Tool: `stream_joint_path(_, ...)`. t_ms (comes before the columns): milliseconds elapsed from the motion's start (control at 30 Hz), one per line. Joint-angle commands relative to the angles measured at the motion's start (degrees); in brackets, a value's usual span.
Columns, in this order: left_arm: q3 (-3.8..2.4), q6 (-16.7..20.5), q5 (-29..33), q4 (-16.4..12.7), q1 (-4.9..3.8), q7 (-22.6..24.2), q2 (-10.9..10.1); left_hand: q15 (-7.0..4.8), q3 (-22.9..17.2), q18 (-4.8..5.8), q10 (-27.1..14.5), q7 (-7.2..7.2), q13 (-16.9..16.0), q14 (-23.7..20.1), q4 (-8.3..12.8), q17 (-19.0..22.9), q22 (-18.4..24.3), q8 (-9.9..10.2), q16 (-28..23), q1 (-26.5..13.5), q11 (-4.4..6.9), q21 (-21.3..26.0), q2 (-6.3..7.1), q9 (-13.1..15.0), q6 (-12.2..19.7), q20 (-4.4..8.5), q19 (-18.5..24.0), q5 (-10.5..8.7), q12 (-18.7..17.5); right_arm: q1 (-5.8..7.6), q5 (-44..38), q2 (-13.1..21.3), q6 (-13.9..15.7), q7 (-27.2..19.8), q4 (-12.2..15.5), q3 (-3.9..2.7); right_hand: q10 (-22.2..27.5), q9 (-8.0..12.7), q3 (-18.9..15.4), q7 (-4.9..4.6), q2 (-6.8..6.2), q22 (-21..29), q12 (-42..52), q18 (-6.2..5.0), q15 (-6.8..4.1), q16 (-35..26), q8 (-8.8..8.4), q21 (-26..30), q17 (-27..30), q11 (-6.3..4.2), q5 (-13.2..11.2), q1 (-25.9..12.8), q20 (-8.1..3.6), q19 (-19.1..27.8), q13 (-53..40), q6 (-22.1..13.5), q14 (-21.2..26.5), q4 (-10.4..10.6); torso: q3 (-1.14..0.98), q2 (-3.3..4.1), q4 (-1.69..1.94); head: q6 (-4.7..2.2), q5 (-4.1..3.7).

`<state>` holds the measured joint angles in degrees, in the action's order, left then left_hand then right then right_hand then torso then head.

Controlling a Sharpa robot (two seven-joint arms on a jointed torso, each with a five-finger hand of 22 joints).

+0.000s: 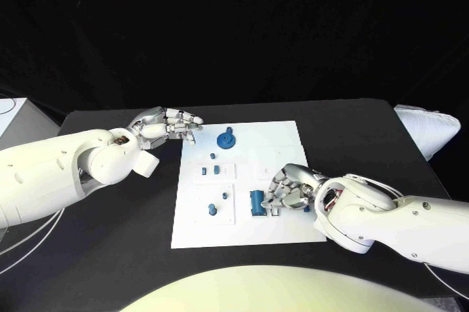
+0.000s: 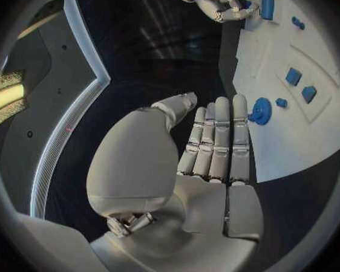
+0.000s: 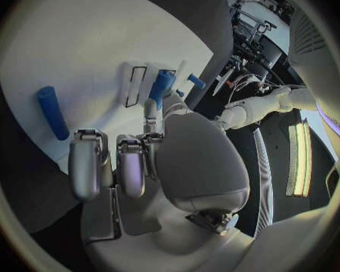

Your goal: Assemble the parts on the task board

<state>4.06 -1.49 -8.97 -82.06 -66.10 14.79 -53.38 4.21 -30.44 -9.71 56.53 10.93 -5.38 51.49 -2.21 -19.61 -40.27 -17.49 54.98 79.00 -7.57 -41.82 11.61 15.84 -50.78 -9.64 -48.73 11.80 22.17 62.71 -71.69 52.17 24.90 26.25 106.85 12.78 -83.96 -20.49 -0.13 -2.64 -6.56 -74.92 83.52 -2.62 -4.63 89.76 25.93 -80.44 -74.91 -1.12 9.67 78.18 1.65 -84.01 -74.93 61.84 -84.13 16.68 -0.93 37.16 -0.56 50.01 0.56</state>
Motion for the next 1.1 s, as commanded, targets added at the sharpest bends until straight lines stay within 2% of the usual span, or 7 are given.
stream_joint_path(33,-0.04,-0.8,0.3,-0.2,-0.02,0.3,0.0,0.00,0.2,-0.72,0.0,0.16,0.1,0.2,-0.1,-0.1,0.1,0.2,-0.3,-0.2,-0.17,0.3,-0.52,-0.1,-0.2,-0.05,-0.5,0.36,-0.3,-0.07,1.6,0.4,-0.3,-2.0,0.2,0.01,-3.3,0.1,-0.1,-0.05,-0.20,-12.8,-0.2,0.91,-0.33,0.2,0.17,0.3,-15.1,-0.33,0.3,-0.6,-0.52,-4.3,-11.3,0.1,-5.9,0.1,0.02,-0.01,0.03,-0.01,0.06)
stream_joint_path(167,-0.04,-0.8,0.3,-0.2,-0.02,0.3,-0.1,0.00,0.2,-0.72,0.0,0.16,0.1,0.2,-0.1,-0.1,0.1,0.2,-0.3,-0.2,-0.17,0.3,-0.52,-0.1,-0.2,-0.05,-0.5,0.36,-0.3,-0.07,3.9,1.4,0.2,-4.3,0.7,0.01,-2.5,0.5,-0.1,-0.60,-0.93,-12.5,-2.0,0.70,-0.02,0.0,-0.47,1.6,-14.7,0.10,0.3,-1.5,-0.34,-4.0,-10.4,-1.1,-5.8,0.0,0.04,0.01,0.04,-0.01,0.01)
stream_joint_path(267,-0.04,-0.8,0.3,-0.3,-0.02,0.3,-0.2,0.00,0.2,-0.72,0.0,0.16,0.1,0.2,-0.1,-0.1,0.1,0.2,-0.3,-0.2,-0.17,0.3,-0.52,-0.1,-0.2,-0.05,-0.5,0.36,-0.3,0.03,5.3,3.4,1.3,-6.6,1.5,-0.01,-2.2,1.2,0.3,-1.90,-1.43,-12.3,-2.3,0.61,0.83,-0.1,-2.19,2.3,-14.5,1.18,0.2,-1.4,0.23,-3.8,-10.3,-4.0,-5.7,-0.1,0.06,-0.07,-0.01,-0.01,-0.05)
stream_joint_path(367,-0.04,-0.7,0.3,-0.3,-0.02,0.4,-0.2,0.00,0.2,-0.72,0.0,0.16,0.1,0.2,-0.1,-0.1,0.1,0.2,-0.3,-0.2,-0.17,0.3,-0.52,-0.1,-0.2,-0.05,-0.5,0.36,-0.3,0.65,5.9,5.9,1.6,-7.9,2.1,-0.03,-2.2,1.5,0.5,-2.37,-1.84,-12.3,-2.2,0.61,1.23,-0.2,-2.77,2.4,-14.4,1.61,0.1,-0.8,0.57,-3.8,-10.3,-5.0,-5.7,-0.2,0.13,-0.17,-0.06,-0.01,-0.28)
stream_joint_path(600,-0.04,-0.2,0.3,-0.6,-0.03,0.6,-0.3,0.03,0.3,-0.71,0.0,0.17,0.1,0.2,-0.3,-0.1,0.2,0.3,-0.3,-0.4,-0.19,0.4,-0.53,-0.1,-0.2,-0.08,-0.5,0.32,-0.3,2.09,5.0,12.4,0.0,-8.1,2.4,-0.02,-1.9,1.6,0.4,-2.68,-2.53,-12.2,-2.8,0.54,1.49,-0.3,-3.17,2.7,-14.2,1.91,-0.2,-0.7,0.84,-3.7,-10.0,-5.5,-5.6,-0.1,0.23,-0.15,0.01,-0.01,-1.06)
stream_joint_path(733,-0.04,-0.1,0.3,-0.7,-0.03,0.7,-0.2,0.03,0.3,-0.71,0.0,0.17,0.1,0.2,-0.3,-0.1,0.2,0.3,-0.3,-0.4,-0.19,0.4,-0.53,-0.1,-0.2,-0.08,-0.5,0.32,-0.3,2.28,2.7,14.8,-1.1,-7.5,2.3,0.01,-1.1,1.7,0.1,-2.78,-2.97,-11.7,-4.4,0.13,1.66,-0.9,-3.28,5.2,-13.2,2.05,-0.7,-1.3,1.08,-3.2,-9.2,-5.4,-5.3,0.0,0.08,-0.18,-0.20,-0.01,-1.24)
stream_joint_path(1100,-0.04,-0.1,0.3,-0.8,-0.02,0.8,-0.1,0.03,0.3,-0.71,0.0,0.17,0.1,0.2,-0.3,-0.1,0.2,0.3,-0.3,-0.4,-0.19,0.4,-0.53,-0.1,-0.2,-0.08,-0.5,0.32,-0.3,2.15,-3.0,16.7,-4.2,-3.0,2.5,0.05,-0.9,1.1,-1.0,-1.97,-3.35,-11.5,-5.0,0.02,1.24,-1.1,-1.89,5.6,-13.0,1.42,-1.6,-4.2,1.02,-3.1,-8.8,-2.9,-5.3,0.2,0.06,-0.04,-0.10,-0.01,-1.45)
